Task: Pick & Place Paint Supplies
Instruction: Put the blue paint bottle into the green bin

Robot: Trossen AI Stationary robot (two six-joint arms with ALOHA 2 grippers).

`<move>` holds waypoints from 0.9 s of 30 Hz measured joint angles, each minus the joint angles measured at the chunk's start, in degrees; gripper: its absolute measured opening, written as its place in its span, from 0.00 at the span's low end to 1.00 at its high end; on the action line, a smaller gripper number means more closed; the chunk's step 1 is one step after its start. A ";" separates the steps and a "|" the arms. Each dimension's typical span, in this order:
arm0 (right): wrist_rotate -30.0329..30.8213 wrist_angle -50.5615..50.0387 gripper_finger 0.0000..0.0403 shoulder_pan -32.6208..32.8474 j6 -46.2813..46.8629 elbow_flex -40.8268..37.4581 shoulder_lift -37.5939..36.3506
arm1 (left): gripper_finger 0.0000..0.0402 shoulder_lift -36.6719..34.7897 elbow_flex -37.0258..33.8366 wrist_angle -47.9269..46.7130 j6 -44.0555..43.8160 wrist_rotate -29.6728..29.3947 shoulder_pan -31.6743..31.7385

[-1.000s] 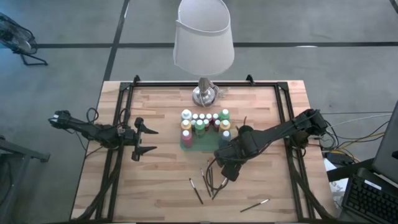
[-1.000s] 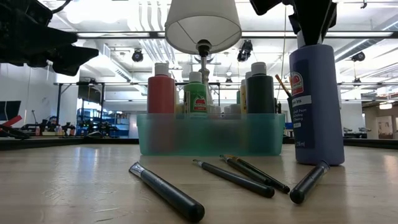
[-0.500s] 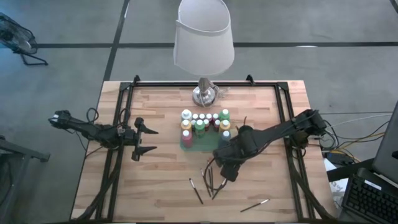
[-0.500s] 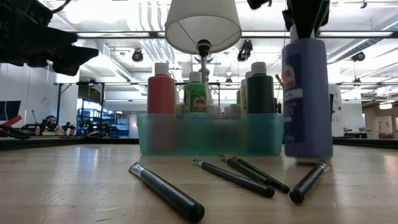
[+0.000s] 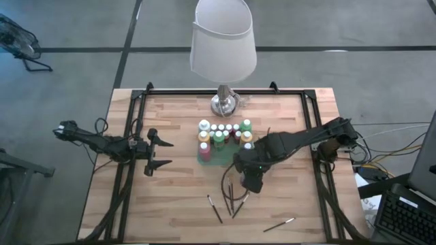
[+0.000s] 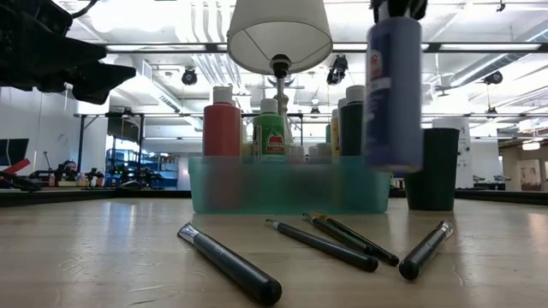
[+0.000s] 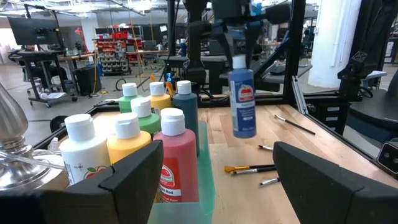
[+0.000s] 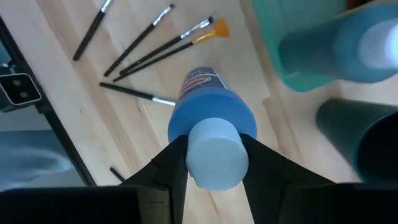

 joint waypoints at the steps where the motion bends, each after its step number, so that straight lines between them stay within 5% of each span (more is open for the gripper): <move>1: -0.02 -0.42 0.28 -0.48 -0.64 0.73 0.00 | 0.77 0.00 0.00 0.00 0.00 0.01 -0.01; 13: -0.37 -1.47 0.28 -7.78 -10.82 9.71 1.10 | 0.77 0.00 0.00 -0.02 0.02 0.02 0.01; 27: 1.46 -11.30 0.28 -13.66 -27.82 26.52 12.66 | 0.77 -0.02 0.00 -0.36 0.02 -0.01 -0.01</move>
